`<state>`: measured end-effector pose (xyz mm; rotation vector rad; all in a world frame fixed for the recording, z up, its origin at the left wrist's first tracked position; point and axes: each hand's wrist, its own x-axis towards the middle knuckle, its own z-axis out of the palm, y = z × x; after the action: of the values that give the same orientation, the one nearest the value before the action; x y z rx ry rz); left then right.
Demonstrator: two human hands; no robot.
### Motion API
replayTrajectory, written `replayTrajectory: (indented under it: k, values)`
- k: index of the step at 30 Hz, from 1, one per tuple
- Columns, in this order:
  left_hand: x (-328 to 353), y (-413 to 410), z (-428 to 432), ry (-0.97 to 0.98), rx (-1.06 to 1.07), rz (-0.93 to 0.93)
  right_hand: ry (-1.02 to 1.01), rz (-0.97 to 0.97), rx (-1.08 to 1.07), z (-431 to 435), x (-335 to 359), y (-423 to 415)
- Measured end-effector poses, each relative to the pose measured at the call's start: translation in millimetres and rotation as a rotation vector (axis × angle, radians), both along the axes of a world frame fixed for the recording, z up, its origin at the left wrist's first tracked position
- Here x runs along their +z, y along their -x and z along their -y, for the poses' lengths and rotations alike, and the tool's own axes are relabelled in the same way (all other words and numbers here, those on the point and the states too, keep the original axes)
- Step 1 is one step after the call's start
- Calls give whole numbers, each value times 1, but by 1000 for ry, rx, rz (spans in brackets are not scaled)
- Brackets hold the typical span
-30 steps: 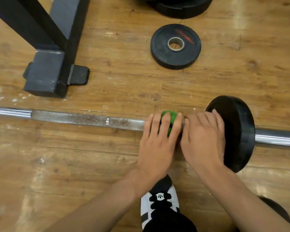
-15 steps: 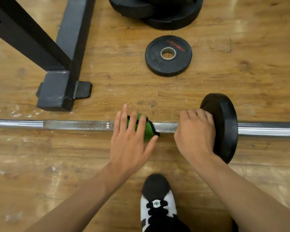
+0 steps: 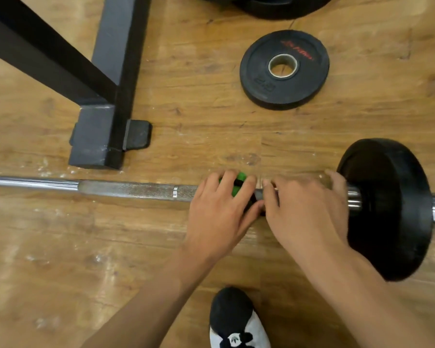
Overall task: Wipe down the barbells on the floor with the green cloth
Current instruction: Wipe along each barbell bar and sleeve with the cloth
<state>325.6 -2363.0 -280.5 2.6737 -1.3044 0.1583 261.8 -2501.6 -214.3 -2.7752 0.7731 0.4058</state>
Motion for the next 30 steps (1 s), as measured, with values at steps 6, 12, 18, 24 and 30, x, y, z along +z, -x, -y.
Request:
replayTrajectory:
  k: [6, 12, 18, 24, 30]
  values:
    - [-10, 7, 3, 95, 71, 31, -315, -212, -79, 18, -13, -27]
    - [-16, 15, 8, 186, 157, 12, -80, 81, -25, 13, -29, -8]
    - [-6, 14, -1, 90, 104, -61, 115, 311, 106, 6, -52, 11]
    - [2, 8, -8, -54, 272, -28, 100, 389, 156, 8, -62, 16]
    - [-3, 12, 19, 33, 71, 52, -74, 602, -60, 8, -61, 8]
